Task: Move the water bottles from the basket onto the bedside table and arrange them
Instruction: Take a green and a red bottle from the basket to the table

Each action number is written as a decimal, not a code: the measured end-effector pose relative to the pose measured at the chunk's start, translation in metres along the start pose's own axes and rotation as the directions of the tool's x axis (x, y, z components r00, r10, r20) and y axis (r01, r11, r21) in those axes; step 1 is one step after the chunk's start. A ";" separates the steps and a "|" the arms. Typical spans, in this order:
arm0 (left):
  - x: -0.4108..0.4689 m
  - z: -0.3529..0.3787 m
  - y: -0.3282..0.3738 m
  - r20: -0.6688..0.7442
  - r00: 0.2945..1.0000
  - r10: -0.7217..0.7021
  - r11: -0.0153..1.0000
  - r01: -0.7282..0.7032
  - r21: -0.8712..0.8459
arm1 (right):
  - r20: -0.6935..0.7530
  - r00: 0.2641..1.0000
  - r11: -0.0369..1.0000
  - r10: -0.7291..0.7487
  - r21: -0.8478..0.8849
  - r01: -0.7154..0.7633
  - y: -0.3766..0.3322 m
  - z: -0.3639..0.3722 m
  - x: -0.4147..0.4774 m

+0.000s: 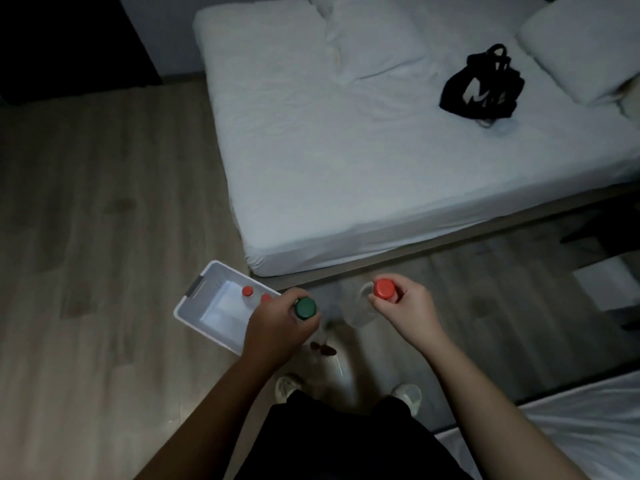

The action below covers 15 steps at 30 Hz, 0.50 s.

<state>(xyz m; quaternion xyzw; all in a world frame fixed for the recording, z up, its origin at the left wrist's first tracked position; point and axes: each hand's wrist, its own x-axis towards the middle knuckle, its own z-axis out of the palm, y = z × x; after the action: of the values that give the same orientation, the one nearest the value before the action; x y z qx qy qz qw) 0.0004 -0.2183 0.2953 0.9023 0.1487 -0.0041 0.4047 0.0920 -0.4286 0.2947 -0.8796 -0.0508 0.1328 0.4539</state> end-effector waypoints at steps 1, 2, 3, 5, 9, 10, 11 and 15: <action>0.001 0.007 0.011 0.026 1.000 0.000 1.000 0.000 0.010 | -0.013 1.000 1.000 0.004 0.004 -0.004 0.008 -0.013 -0.001; 0.003 0.015 0.022 0.052 0.999 -0.010 1.000 0.009 0.015 | -0.023 1.000 1.000 0.009 0.011 -0.008 0.017 -0.028 -0.003; 0.005 0.023 0.034 0.067 0.998 -0.015 1.000 0.014 0.014 | -0.034 0.999 1.000 0.015 0.018 -0.015 0.026 -0.043 -0.004; 0.008 0.042 0.058 0.062 0.998 -0.017 1.000 0.017 0.008 | -0.054 0.998 0.999 0.029 0.031 -0.028 0.046 -0.078 -0.006; 0.012 0.090 0.110 -0.019 0.999 -0.044 0.998 0.043 -0.045 | -0.078 0.995 0.998 0.061 0.038 -0.058 0.087 -0.146 -0.010; 0.012 0.104 0.124 -0.034 0.997 -0.067 0.994 0.063 -0.093 | -0.078 0.995 0.997 0.067 0.040 -0.065 0.097 -0.163 -0.011; 0.013 0.118 0.136 -0.045 0.996 -0.073 0.988 0.066 -0.138 | -0.080 0.994 0.996 0.075 0.045 -0.072 0.107 -0.179 -0.013; 0.022 0.169 0.182 -0.043 0.999 -0.029 0.976 0.019 -0.217 | -0.103 0.988 0.993 0.112 0.055 -0.107 0.141 -0.239 -0.018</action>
<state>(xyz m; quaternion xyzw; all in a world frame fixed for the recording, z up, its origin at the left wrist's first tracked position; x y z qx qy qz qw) 0.0902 -0.4501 0.3117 0.8509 0.1682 0.0279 0.4970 0.1373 -0.7025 0.3155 -0.8755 0.0248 0.1119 0.4695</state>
